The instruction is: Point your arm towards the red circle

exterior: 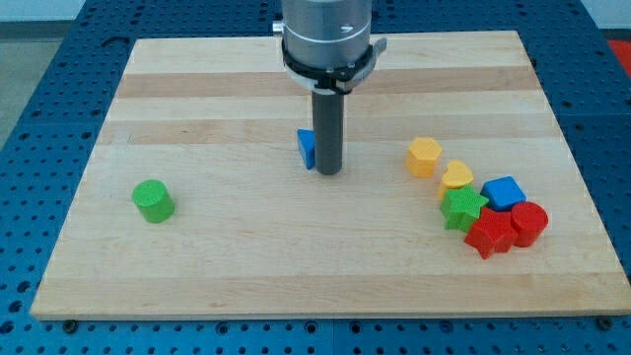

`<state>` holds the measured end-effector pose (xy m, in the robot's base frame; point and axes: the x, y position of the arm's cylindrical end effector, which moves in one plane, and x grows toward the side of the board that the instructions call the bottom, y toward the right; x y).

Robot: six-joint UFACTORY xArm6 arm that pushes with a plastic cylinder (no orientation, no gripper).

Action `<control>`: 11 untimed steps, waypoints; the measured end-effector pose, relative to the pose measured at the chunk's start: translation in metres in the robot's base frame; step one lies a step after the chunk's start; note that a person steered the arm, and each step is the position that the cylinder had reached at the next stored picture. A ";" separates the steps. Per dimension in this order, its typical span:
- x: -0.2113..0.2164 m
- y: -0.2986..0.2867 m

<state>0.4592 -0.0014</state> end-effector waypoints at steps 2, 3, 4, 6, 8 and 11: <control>0.095 0.010; 0.136 0.040; 0.155 0.099; 0.144 0.256; 0.072 0.308; 0.100 0.221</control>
